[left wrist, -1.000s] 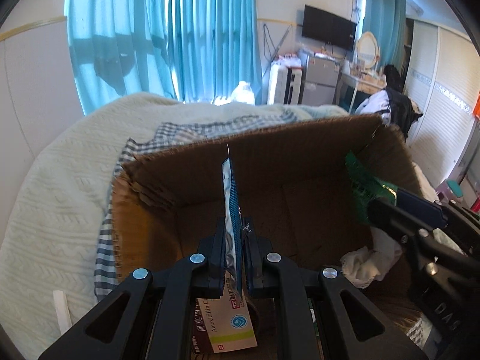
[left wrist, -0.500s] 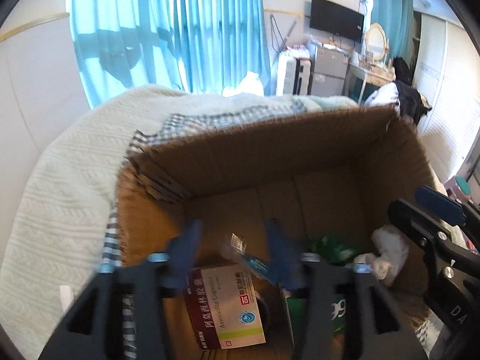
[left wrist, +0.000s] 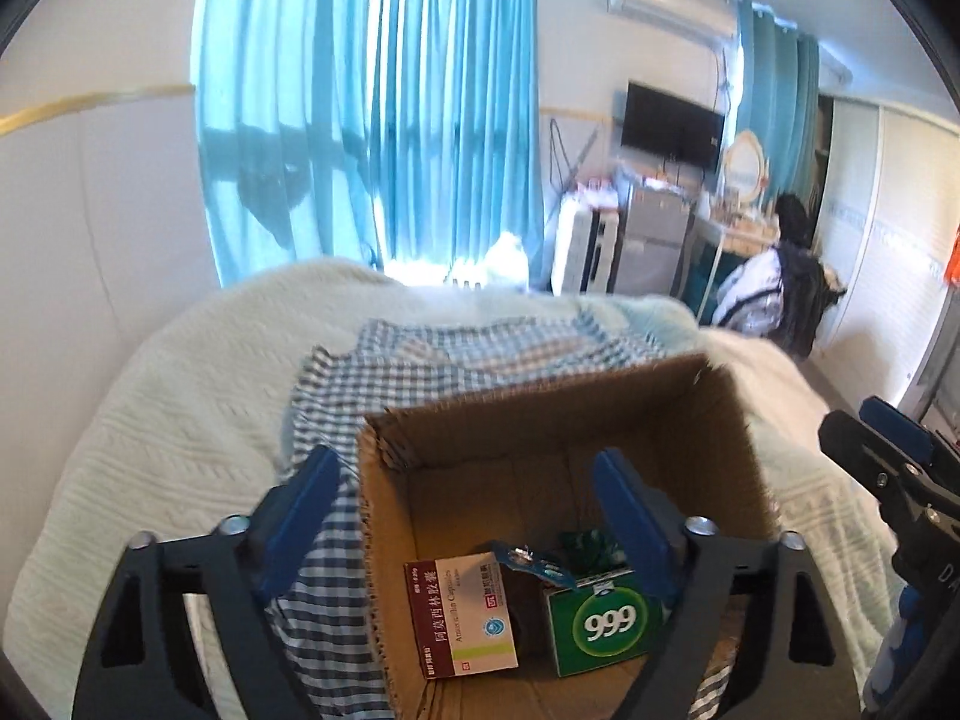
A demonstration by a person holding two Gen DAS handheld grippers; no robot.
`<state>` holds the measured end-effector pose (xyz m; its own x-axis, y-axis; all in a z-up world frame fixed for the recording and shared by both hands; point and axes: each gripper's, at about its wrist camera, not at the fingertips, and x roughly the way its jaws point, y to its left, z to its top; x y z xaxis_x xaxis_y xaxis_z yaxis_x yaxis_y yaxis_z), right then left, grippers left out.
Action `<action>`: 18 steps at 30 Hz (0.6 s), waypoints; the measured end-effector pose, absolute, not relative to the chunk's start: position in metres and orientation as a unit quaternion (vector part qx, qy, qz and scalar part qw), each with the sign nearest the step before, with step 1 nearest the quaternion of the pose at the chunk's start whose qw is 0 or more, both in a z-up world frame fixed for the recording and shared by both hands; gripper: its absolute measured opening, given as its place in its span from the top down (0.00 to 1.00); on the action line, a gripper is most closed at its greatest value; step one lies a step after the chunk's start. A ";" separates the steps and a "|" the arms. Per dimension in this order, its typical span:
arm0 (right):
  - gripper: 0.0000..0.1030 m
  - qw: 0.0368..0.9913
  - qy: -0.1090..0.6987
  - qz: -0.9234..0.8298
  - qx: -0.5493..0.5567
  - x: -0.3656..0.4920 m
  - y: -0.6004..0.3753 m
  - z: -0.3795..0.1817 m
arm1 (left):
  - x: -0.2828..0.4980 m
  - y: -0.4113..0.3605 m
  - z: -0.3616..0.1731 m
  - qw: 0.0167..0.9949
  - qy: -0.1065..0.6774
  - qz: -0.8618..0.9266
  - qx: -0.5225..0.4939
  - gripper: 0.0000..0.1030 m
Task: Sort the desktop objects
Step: 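Open both tools to drop the blister pack and green packet into the box, then move both tools back down toward the remaining items beside the box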
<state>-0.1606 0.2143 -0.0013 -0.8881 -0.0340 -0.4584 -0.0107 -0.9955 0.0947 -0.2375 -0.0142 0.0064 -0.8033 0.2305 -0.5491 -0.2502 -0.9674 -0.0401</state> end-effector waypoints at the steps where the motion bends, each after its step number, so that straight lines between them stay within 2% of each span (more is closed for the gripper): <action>1: 0.23 0.006 -0.049 -0.973 0.227 -0.154 0.215 0.006 | -0.233 -0.017 0.012 0.126 0.014 0.952 -0.280 0.06; 6: 0.11 0.009 -0.050 -0.979 0.196 -0.124 0.217 0.030 | -0.202 -0.032 0.043 0.125 0.006 0.962 -0.243 0.00; 10: 0.00 -0.004 -0.050 -0.983 0.176 -0.105 0.217 0.044 | -0.176 -0.039 0.066 0.117 0.011 0.973 -0.201 0.00; 18: 0.00 0.013 -0.058 -0.987 0.146 -0.072 0.215 0.063 | -0.141 -0.045 0.086 0.106 0.032 0.980 -0.167 0.00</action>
<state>-0.0722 0.2147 0.0627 -0.9568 -0.0424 -0.2876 0.0085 -0.9929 0.1183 -0.1409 -0.0451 0.0857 -0.9216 0.1969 -0.3344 -0.2182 -0.9755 0.0271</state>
